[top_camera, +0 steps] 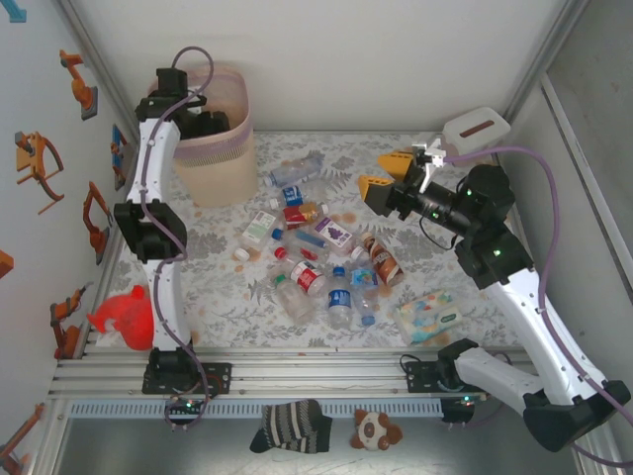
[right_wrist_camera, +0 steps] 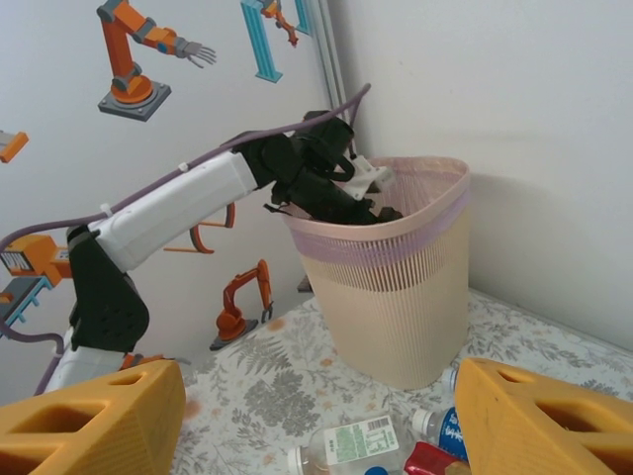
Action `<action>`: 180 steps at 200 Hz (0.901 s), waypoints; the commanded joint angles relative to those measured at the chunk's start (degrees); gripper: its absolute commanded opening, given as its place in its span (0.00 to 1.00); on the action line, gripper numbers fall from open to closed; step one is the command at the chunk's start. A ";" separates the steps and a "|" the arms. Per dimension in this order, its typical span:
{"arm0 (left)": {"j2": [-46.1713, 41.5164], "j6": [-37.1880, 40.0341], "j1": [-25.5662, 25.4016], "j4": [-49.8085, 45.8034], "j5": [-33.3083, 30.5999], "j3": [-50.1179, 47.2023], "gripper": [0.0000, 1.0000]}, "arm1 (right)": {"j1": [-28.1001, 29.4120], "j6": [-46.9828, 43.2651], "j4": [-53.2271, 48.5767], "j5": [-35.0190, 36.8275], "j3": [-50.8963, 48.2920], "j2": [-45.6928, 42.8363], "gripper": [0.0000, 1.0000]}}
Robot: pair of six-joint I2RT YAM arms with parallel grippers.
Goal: Put the plastic bottles in the bin
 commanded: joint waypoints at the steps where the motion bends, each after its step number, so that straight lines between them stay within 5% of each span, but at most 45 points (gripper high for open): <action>1: -4.91 -0.80 0.11 0.48 1.50 1.63 0.87 | 0.44 -0.38 -0.24 1.27 1.01 -1.25 0.72; 140: -25.14 -1.55 -3.14 3.08 2.43 -16.58 0.85 | 0.43 -9.33 -29.05 13.55 8.95 7.49 0.70; 180: -35.85 -1.87 -4.60 11.55 4.83 -31.49 0.85 | 0.54 -10.66 -37.59 14.86 9.55 12.39 0.69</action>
